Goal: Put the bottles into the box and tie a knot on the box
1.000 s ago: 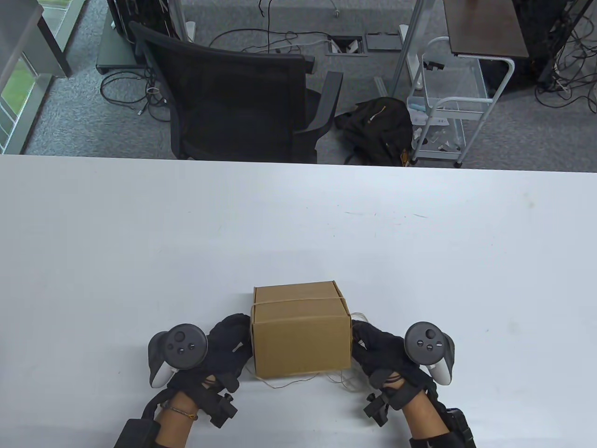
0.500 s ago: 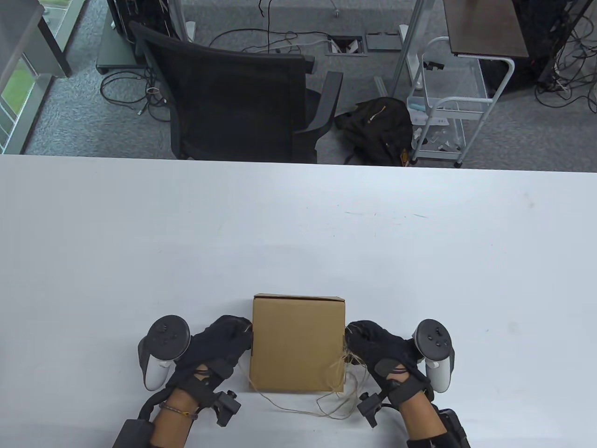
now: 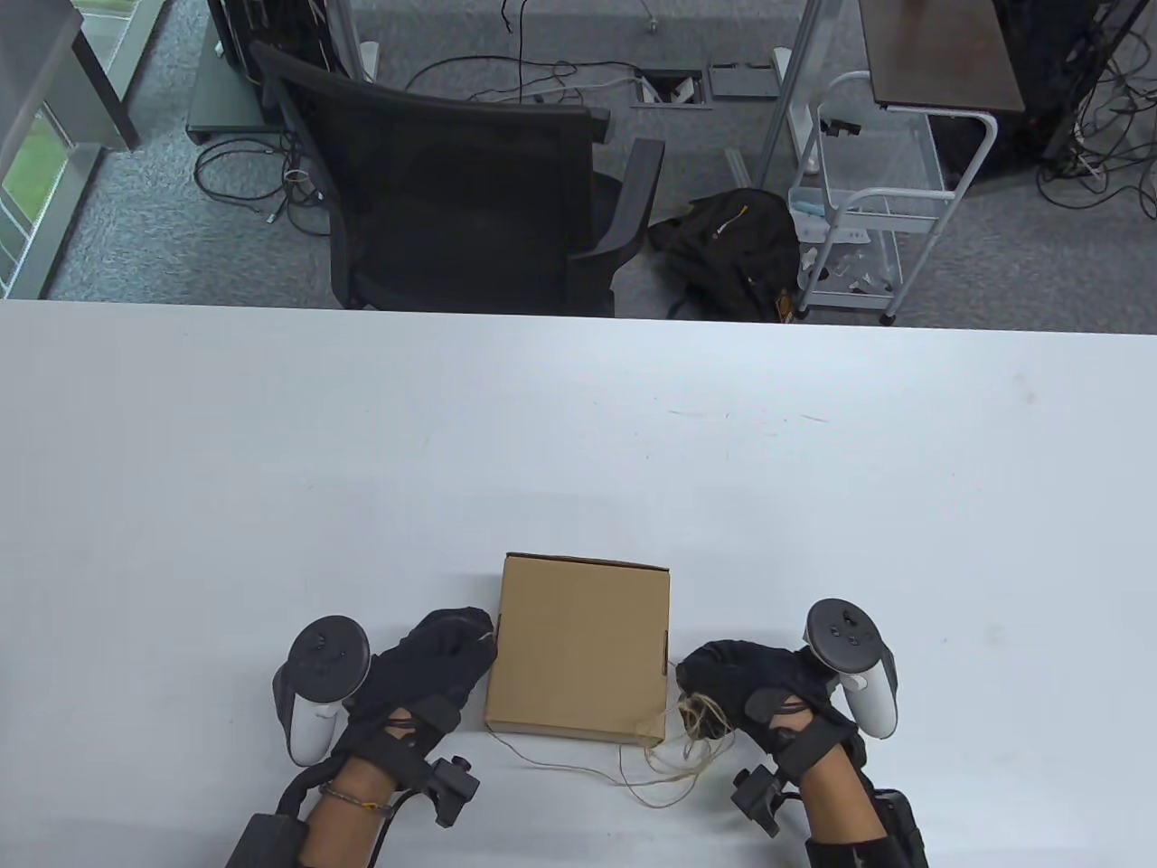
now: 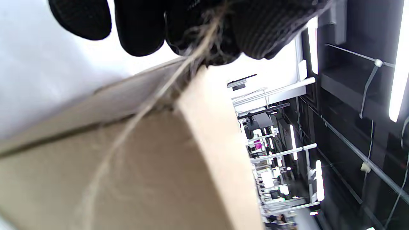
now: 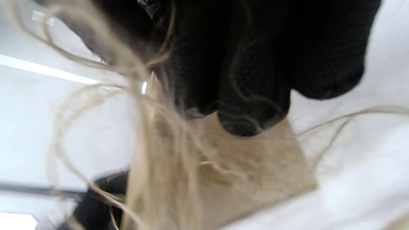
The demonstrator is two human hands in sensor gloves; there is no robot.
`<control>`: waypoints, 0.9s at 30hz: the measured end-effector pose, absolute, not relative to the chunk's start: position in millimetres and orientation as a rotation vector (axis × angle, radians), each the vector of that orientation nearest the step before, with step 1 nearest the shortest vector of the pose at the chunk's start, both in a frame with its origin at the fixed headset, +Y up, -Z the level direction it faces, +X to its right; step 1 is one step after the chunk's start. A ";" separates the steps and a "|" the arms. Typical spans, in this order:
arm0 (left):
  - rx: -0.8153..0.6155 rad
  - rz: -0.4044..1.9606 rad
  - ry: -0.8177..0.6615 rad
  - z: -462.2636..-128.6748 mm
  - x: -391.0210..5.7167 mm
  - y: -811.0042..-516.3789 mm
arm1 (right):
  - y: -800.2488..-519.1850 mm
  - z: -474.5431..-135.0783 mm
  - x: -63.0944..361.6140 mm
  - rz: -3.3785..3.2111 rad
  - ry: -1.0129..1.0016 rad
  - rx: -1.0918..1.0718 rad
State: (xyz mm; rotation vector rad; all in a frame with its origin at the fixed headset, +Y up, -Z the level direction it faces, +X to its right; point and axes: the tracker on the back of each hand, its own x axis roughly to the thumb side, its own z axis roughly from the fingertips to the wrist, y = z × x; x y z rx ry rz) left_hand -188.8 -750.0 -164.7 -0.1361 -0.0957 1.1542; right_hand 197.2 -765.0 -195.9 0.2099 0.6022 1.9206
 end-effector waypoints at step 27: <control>0.170 0.490 -0.370 -168.9 -150.3 -732.9 | -725.0 -180.4 162.0 2.400 -0.298 0.834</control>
